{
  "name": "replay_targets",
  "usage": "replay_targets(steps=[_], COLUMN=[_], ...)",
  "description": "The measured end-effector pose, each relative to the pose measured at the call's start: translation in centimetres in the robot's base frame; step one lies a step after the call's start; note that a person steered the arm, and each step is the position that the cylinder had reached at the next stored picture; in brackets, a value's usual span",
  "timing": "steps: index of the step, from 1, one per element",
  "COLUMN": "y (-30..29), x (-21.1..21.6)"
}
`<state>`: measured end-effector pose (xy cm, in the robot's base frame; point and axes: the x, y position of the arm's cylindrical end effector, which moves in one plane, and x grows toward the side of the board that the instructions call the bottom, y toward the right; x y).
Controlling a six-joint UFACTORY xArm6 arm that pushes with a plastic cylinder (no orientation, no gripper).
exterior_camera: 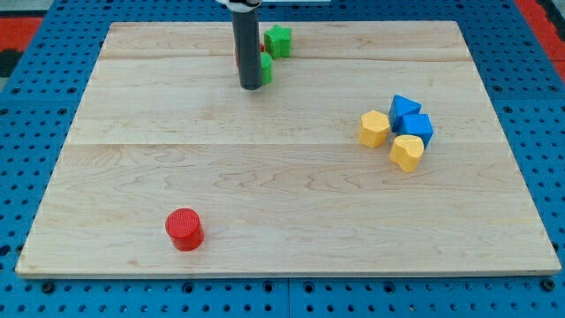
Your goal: Move the red circle into the red star
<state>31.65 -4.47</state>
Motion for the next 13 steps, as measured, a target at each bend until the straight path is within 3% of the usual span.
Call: replay_targets(steps=[1,2,3,4,5,6,7,9,10,12,13], y=[1.1,0.5,5.9,6.4,-1.0,-6.7,-5.8,-4.2,-5.7,-17.3,-18.6], x=[1.6,9.7,16.6,26.8,29.2,26.6,24.7,26.6,29.8,30.1,30.1])
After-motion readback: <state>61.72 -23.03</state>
